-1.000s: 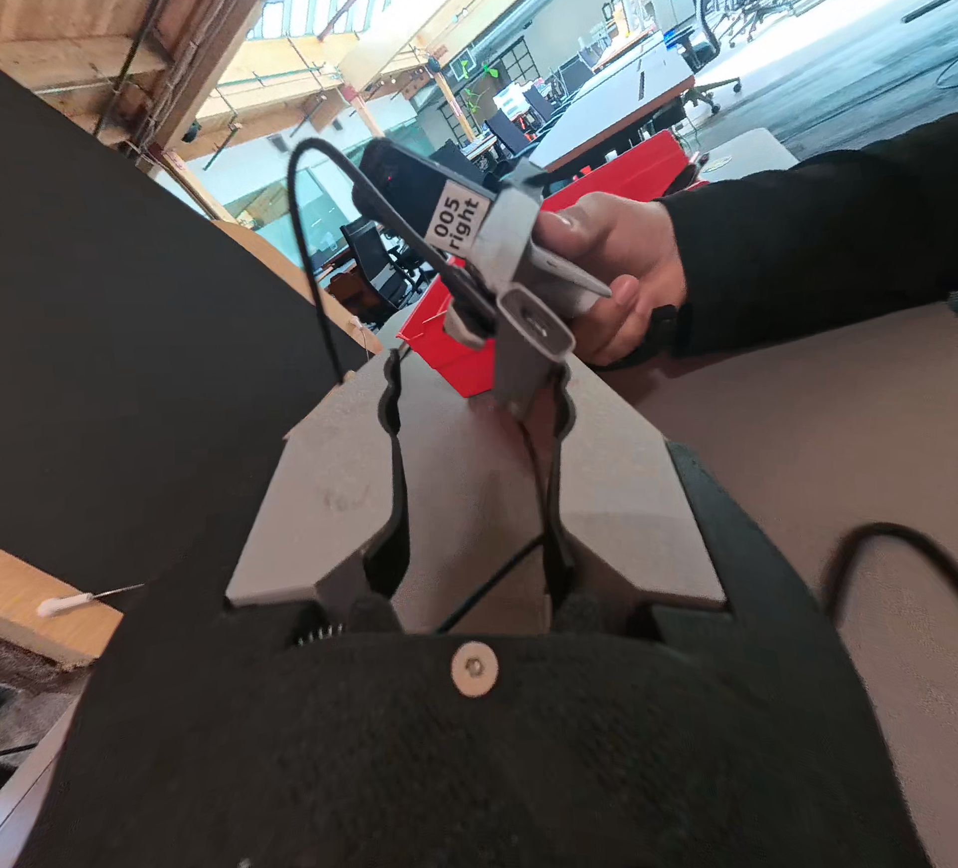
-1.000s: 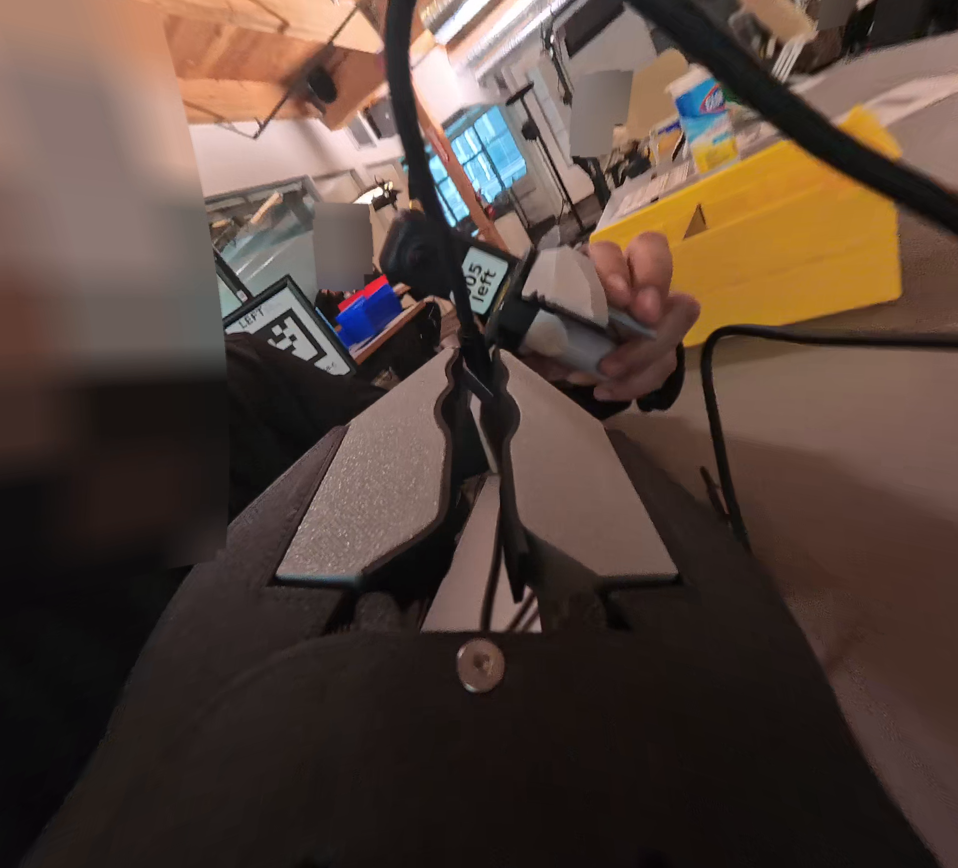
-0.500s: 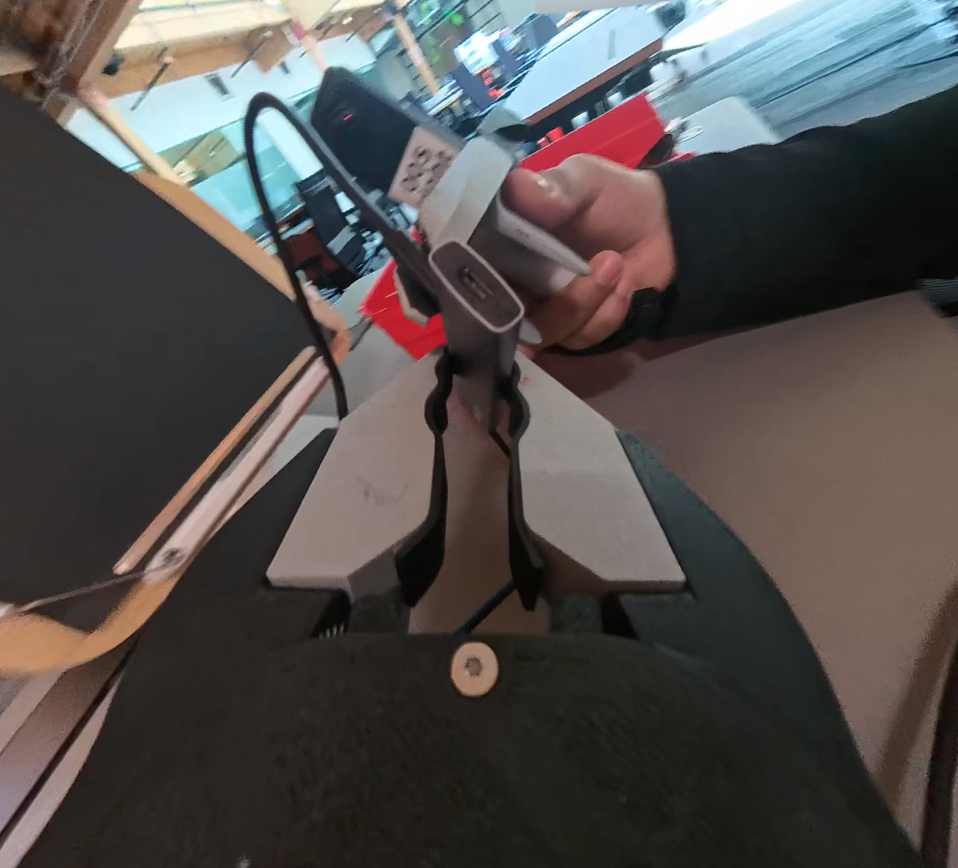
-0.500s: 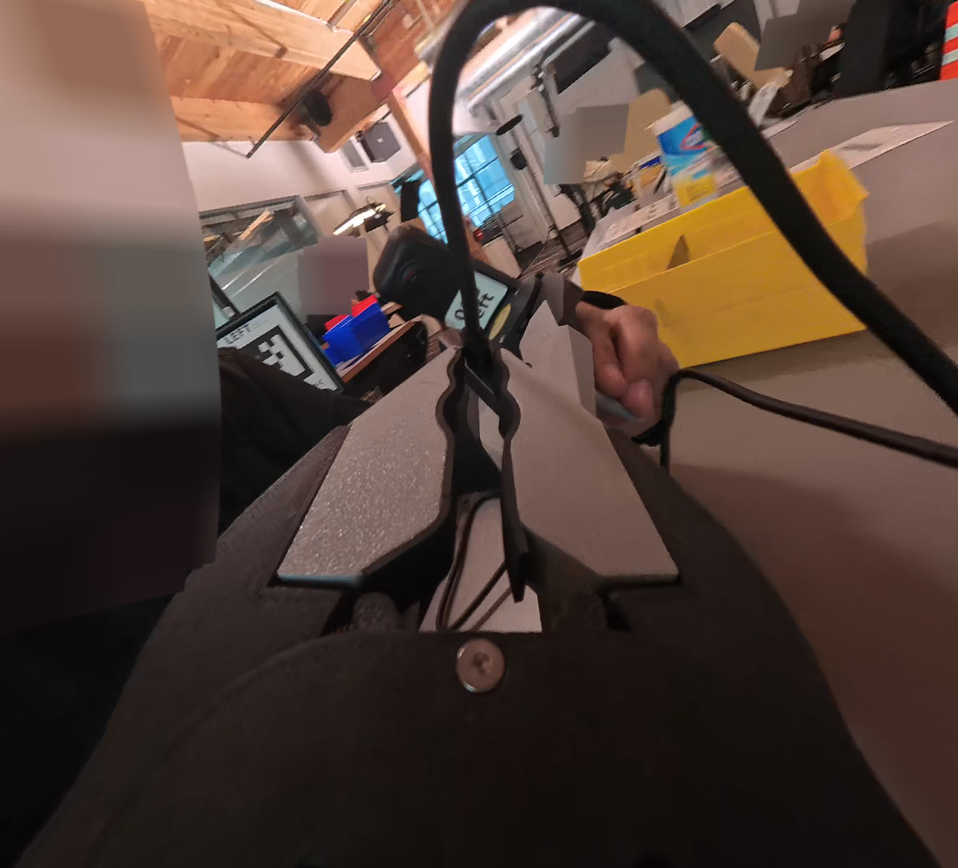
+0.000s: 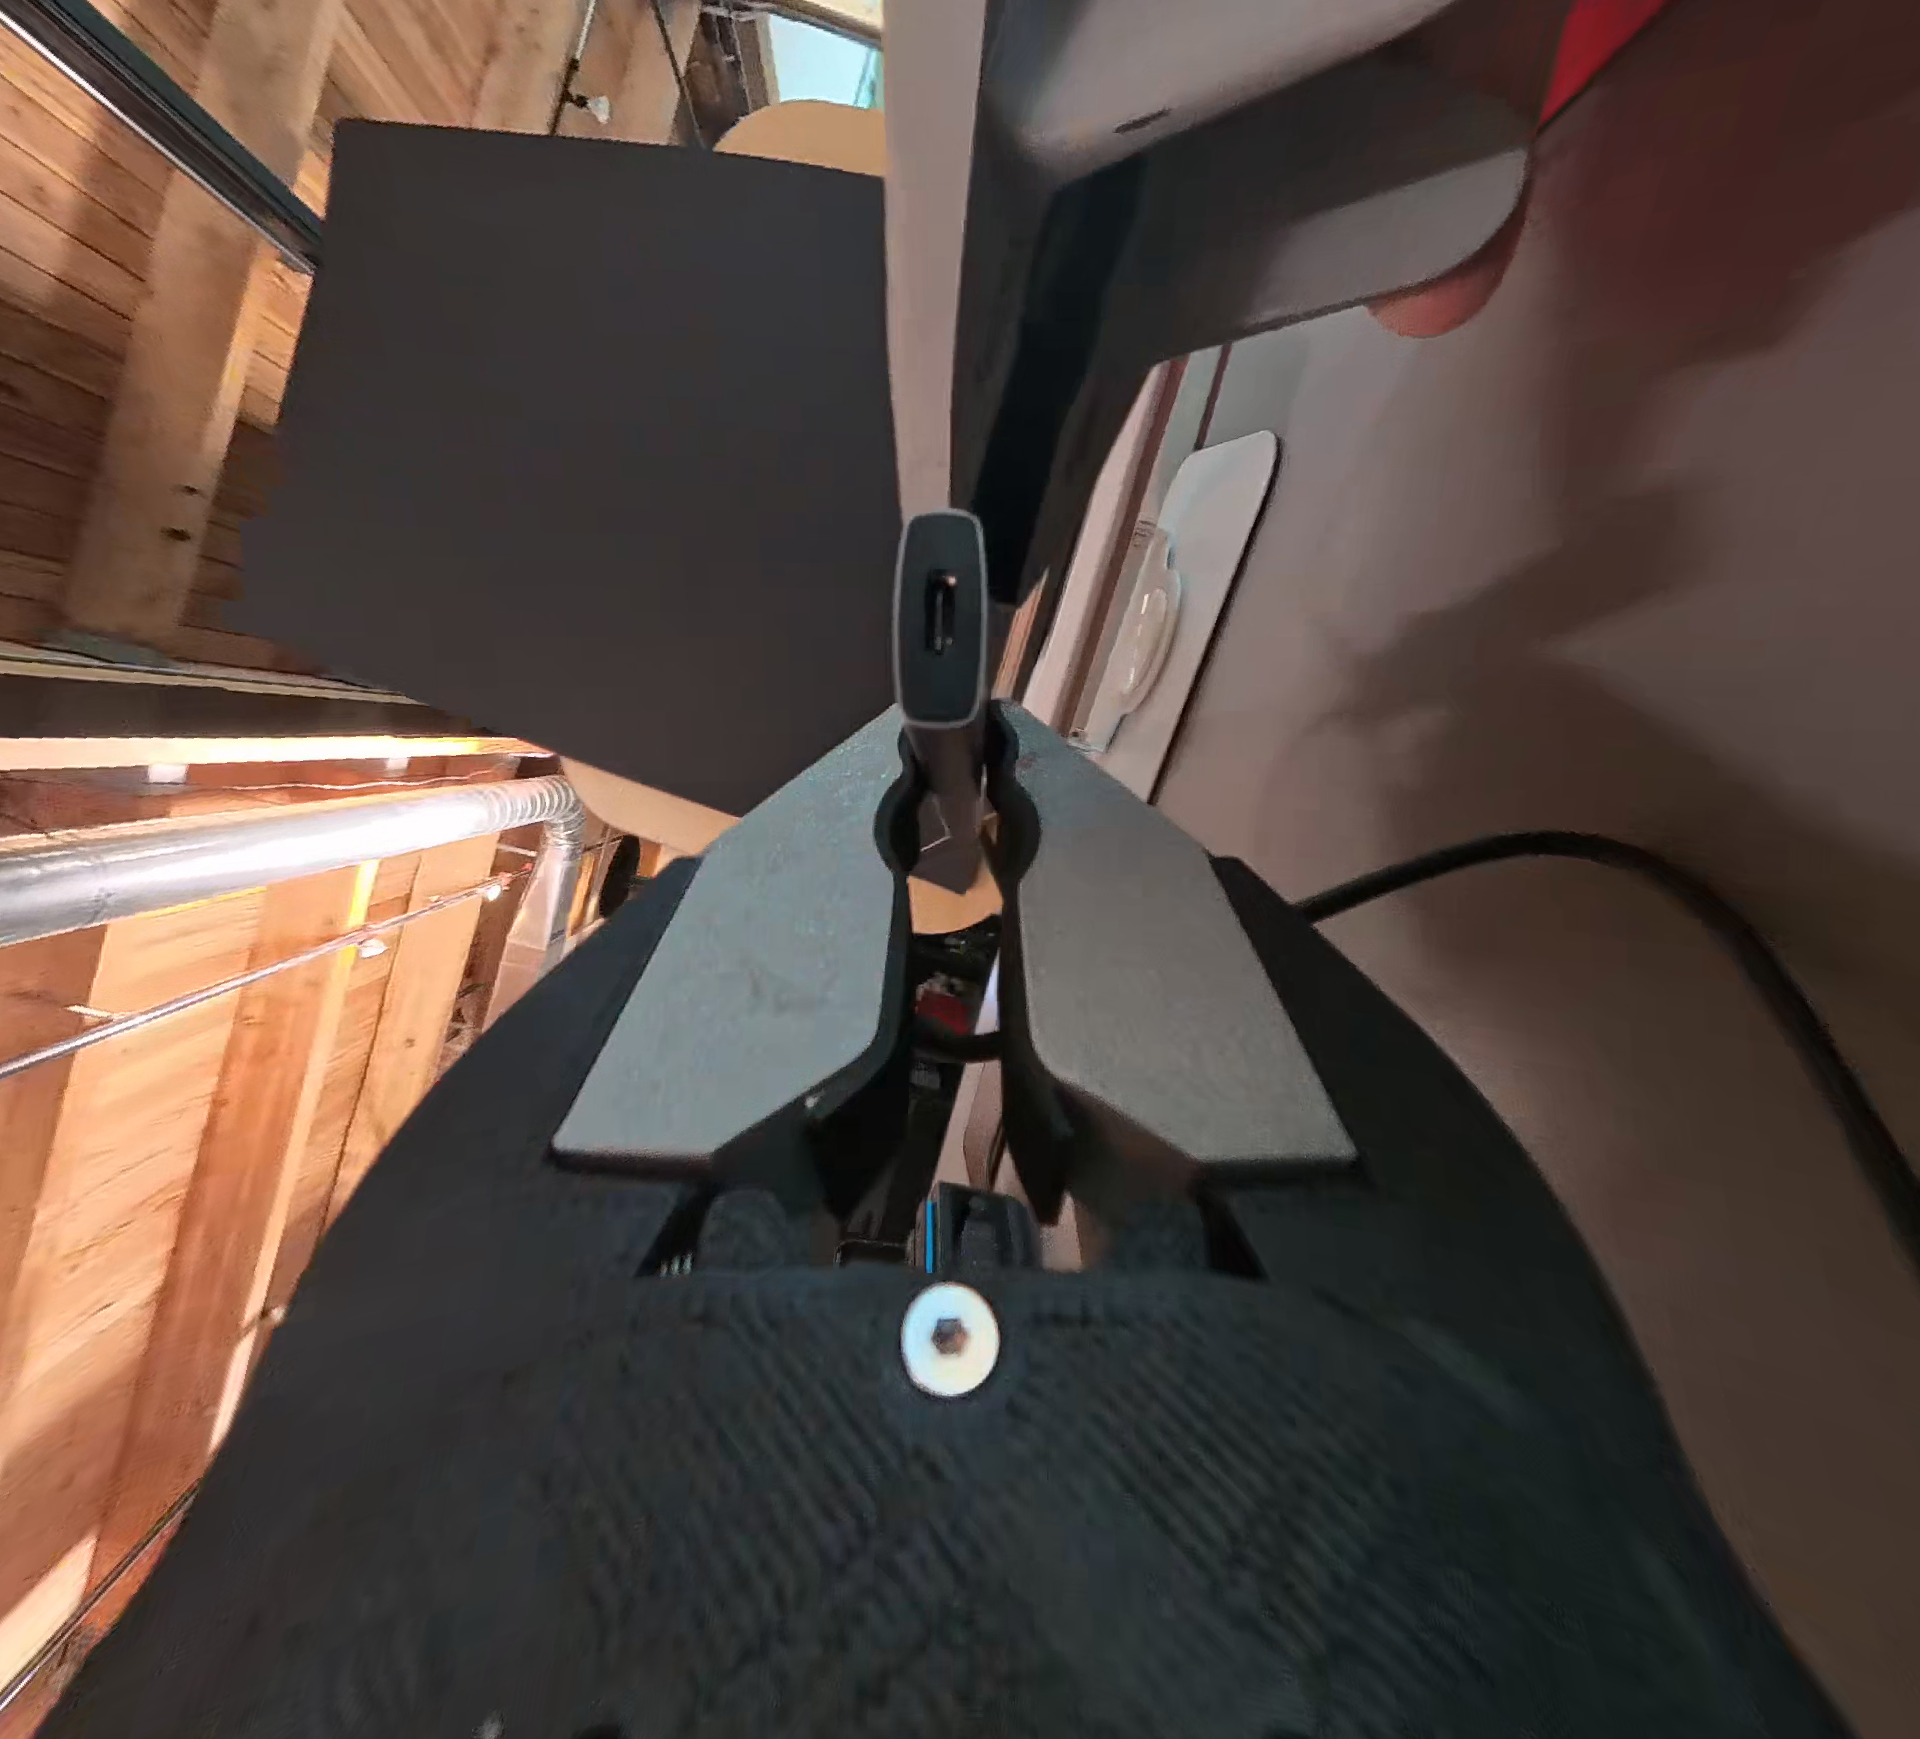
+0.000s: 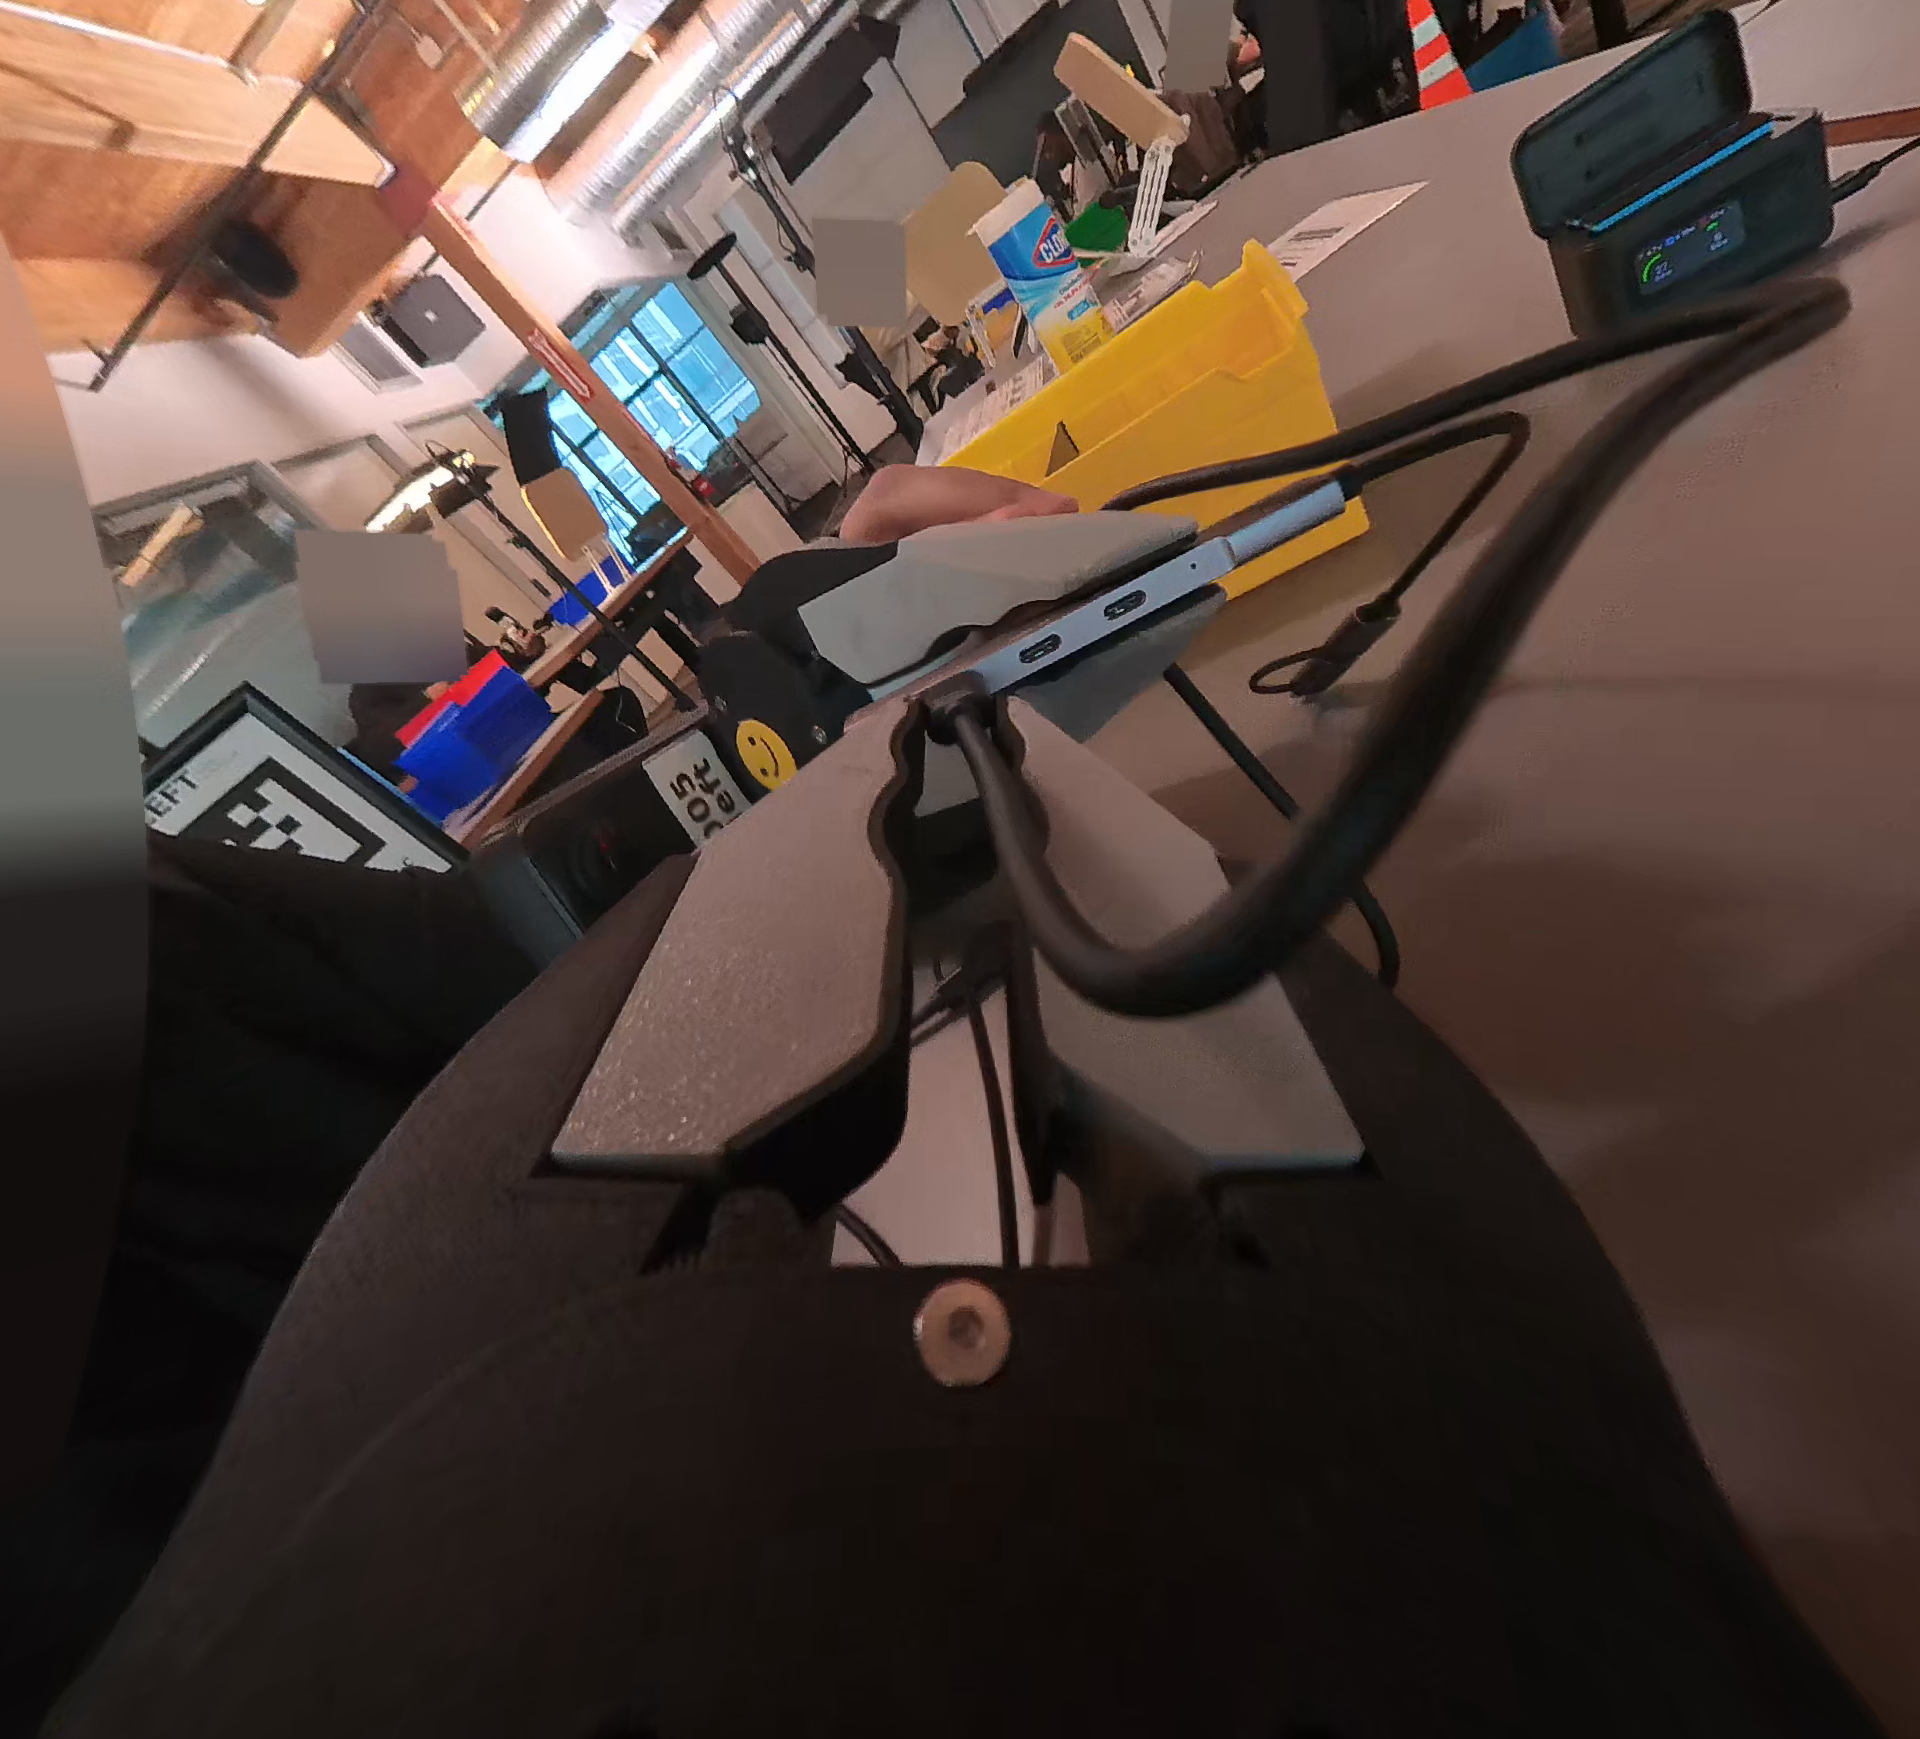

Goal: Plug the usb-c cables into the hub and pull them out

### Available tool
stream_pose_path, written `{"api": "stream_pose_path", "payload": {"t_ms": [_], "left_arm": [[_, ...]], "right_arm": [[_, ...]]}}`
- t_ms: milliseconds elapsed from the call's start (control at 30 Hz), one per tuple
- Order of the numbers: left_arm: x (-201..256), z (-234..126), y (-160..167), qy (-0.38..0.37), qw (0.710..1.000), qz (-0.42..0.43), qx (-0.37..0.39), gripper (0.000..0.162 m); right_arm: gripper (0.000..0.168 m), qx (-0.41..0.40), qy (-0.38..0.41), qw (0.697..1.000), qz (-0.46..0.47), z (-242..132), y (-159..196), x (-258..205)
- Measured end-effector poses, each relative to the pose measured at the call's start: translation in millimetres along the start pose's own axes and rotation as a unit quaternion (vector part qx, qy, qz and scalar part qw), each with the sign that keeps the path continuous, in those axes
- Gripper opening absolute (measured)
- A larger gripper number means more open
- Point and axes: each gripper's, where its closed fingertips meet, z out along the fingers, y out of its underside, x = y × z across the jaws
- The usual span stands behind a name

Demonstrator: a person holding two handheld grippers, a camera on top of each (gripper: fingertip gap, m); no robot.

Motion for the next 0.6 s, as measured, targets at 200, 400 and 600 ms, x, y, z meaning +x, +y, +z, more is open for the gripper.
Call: {"api": "stream_pose_path", "payload": {"t_ms": [200,400,600], "left_arm": [[5.5,3.1,-3.6,0.0,1.0,-0.017,-0.004,0.012],[5.9,5.9,-9.7,-0.014,1.0,-0.018,-0.013,0.014],[1.6,2.6,-24.1,-0.028,0.999,-0.034,0.016,0.013]], "right_arm": [[0.009,0.025,0.008,1.0,-0.016,-1.1,-7.8,-0.1],[0.009,0.039,0.02,0.999,-0.023,-4.4,-12.3,2.6],[0.009,0.022,0.004,1.0,-0.009,-0.8,-5.8,1.5]]}}
